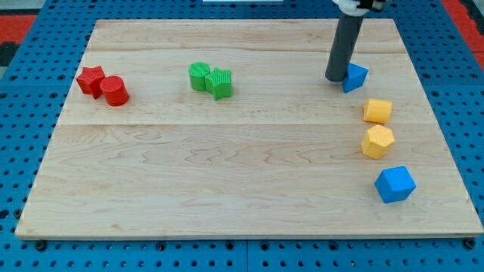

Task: Slide the green star to top of the blue triangle

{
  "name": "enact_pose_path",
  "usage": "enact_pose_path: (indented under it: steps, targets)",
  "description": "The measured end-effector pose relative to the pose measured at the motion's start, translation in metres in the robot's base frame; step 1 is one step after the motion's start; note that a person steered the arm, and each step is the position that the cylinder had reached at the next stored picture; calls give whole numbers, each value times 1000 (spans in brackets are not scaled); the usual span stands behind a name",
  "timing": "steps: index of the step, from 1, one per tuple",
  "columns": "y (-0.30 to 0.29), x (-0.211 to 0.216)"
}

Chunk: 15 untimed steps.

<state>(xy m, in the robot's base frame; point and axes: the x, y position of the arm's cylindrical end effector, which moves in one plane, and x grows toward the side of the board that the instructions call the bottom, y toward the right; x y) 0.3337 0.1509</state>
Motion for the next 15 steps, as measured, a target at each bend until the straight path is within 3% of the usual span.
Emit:
enact_pose_path:
  steps: [2, 3, 4, 6, 7, 8, 9, 12, 13, 15]
  targets:
    - [50, 12]
    - [33, 5]
    - [-51, -19]
    - [-131, -72]
    - [-222, -77]
    - [-258, -41]
    - [-247, 22]
    - [-163, 61]
    - [-129, 16]
    - [-107, -12]
